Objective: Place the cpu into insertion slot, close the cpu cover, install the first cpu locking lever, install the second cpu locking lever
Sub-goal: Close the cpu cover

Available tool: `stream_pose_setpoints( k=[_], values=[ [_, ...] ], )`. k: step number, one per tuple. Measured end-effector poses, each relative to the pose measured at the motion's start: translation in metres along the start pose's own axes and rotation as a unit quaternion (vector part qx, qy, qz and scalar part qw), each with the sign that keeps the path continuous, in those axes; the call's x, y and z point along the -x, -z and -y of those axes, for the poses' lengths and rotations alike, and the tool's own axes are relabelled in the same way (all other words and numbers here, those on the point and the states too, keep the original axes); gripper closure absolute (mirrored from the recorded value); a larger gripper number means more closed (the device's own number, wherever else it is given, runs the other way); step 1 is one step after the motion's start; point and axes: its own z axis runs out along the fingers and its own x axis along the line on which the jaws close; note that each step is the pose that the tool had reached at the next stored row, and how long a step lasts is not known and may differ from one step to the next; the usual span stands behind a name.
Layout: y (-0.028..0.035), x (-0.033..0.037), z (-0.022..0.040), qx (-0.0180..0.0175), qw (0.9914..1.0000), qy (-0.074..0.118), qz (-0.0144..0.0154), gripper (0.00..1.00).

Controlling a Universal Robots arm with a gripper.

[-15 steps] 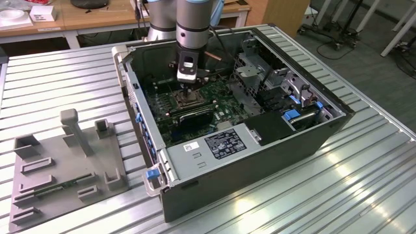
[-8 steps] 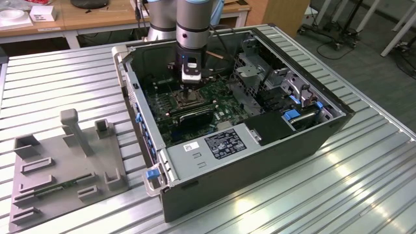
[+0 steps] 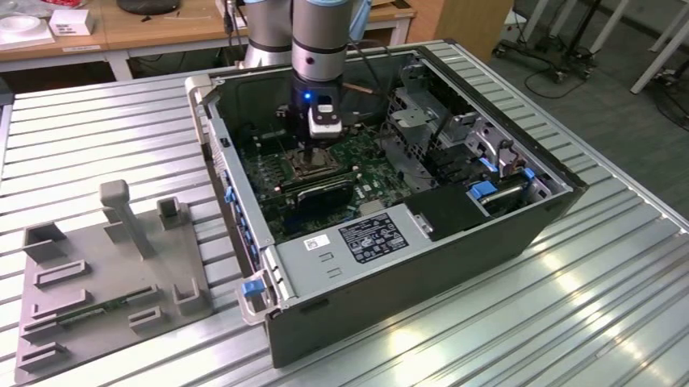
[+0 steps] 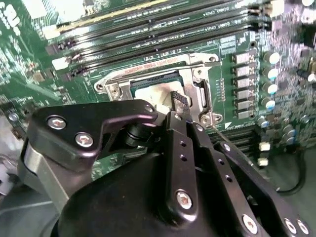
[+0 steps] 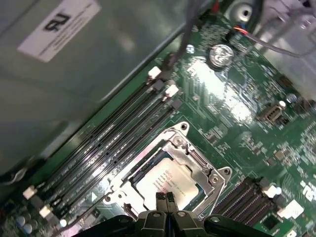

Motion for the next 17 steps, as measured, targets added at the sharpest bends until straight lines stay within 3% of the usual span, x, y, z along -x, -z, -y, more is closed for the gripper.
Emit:
stream_pose_setpoints(
  k=[3,6,13,17],
  values=[
    [-0.0002,0.0,0.0,-0.0007,0.99964,0.027,-0.0003,0.89],
    [-0.0005,0.0,0.0,-0.0015,0.9985,0.055,-0.0007,0.89],
    [-0.0008,0.0001,0.0,-0.0022,0.99503,0.1,-0.0008,0.89],
    [-0.0022,0.0001,0.0,-0.0001,0.99222,0.124,0.0025,0.89]
  ],
)
